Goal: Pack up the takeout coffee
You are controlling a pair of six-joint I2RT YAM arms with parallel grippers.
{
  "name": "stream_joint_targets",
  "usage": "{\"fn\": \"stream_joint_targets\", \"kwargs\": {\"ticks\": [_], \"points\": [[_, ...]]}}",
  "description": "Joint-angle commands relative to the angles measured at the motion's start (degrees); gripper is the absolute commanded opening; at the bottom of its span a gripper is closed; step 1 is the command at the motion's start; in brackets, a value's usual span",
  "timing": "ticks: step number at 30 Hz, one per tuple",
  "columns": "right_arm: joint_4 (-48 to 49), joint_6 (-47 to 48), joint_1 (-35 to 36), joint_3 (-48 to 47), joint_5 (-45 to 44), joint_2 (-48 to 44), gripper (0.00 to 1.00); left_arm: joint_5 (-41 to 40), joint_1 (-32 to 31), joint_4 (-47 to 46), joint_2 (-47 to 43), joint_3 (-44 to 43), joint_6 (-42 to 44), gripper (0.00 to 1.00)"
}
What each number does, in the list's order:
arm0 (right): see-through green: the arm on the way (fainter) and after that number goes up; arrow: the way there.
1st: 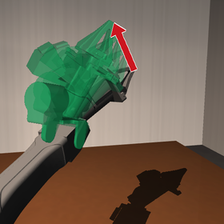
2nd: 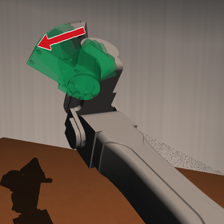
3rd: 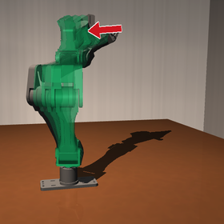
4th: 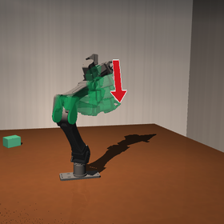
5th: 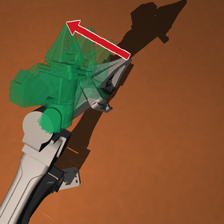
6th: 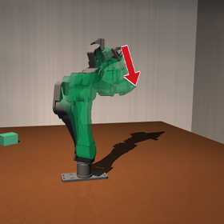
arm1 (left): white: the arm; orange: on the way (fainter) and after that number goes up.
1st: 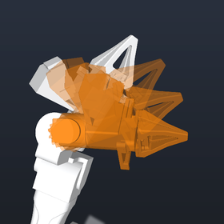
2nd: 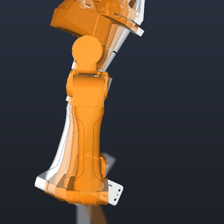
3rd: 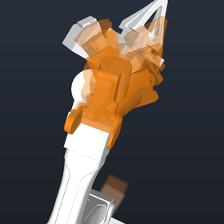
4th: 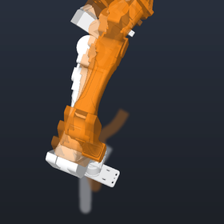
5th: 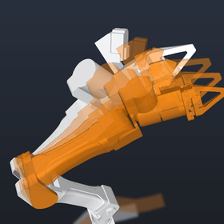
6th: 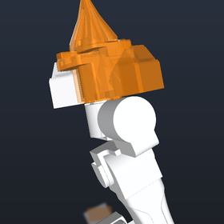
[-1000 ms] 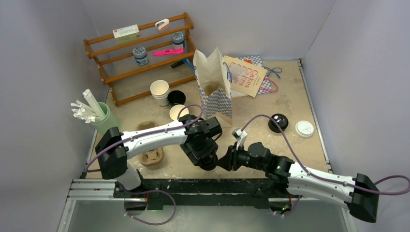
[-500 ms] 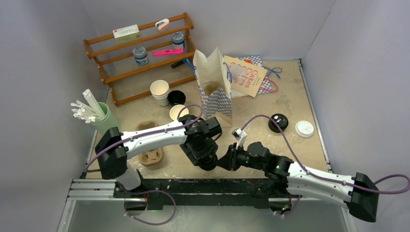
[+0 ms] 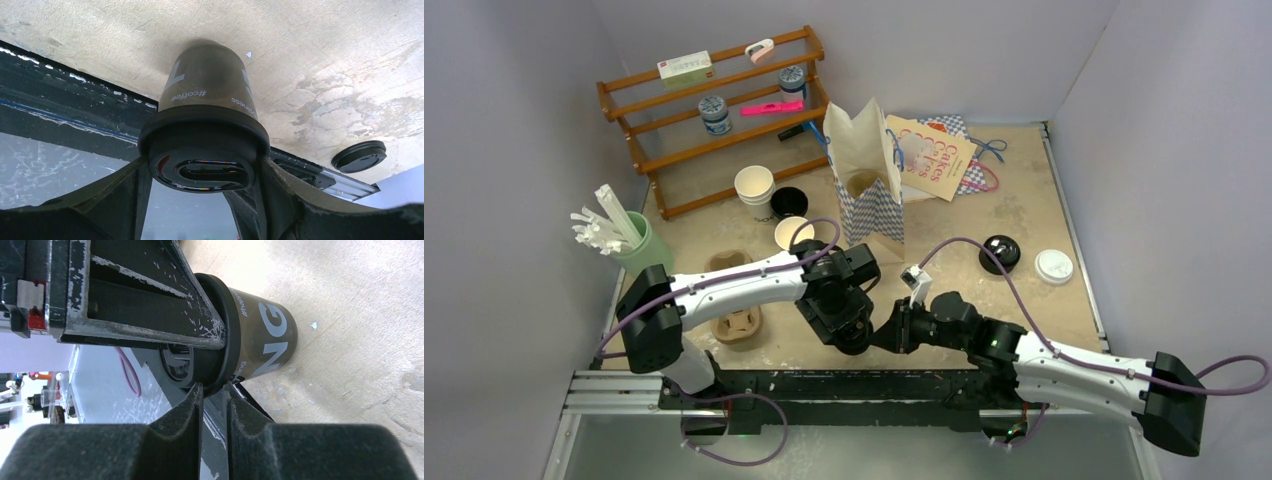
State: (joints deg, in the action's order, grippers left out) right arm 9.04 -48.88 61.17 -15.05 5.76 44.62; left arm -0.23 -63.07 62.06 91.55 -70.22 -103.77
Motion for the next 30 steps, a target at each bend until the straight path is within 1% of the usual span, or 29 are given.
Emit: {"fn": "stream_joint_targets", "kwargs": {"ticks": [1,4,5,7,10,14,18,23,26,30], "points": [[-12.5,1.0,0.6,2.3,-2.1,3.3,0.21,-0.3,-1.2,-0.7,6.5,6.8,0.4,0.18],[-14.4,1.0,0.6,0.7,-3.1,2.4,0.22,-0.4,-1.1,-0.8,6.6,6.7,0.8,0.18],[-15.3,1.1,0.6,-0.2,-3.6,2.1,0.23,-0.5,-1.0,-0.8,6.6,6.6,0.9,0.18],[-16.8,1.1,0.5,-1.8,-4.2,0.8,0.31,-0.8,-0.9,-0.8,6.6,6.3,1.2,0.18],[-19.0,1.0,0.6,-3.8,-5.4,-3.0,0.39,-2.3,-0.6,0.6,7.3,4.4,2.6,0.18],[-23.7,1.2,0.6,-6.7,-6.0,-8.0,0.51,-6.1,0.5,4.5,9.1,-1.4,6.0,0.18],[-25.1,2.2,0.6,-8.6,-7.0,-11.2,0.61,-9.0,2.0,7.9,10.6,-6.8,10.6,0.18],[-27.6,3.4,0.5,-11.1,-10.1,-12.7,0.63,-11.0,3.7,14.9,12.9,-14.1,18.9,0.17],[-28.6,4.1,0.5,-12.1,-11.9,-12.6,0.63,-11.9,4.6,17.1,12.6,-17.0,22.6,0.17],[-29.2,4.8,0.5,-13.3,-13.6,-12.8,0.63,-13.7,5.2,15.5,11.1,-18.7,27.0,0.17]]}}
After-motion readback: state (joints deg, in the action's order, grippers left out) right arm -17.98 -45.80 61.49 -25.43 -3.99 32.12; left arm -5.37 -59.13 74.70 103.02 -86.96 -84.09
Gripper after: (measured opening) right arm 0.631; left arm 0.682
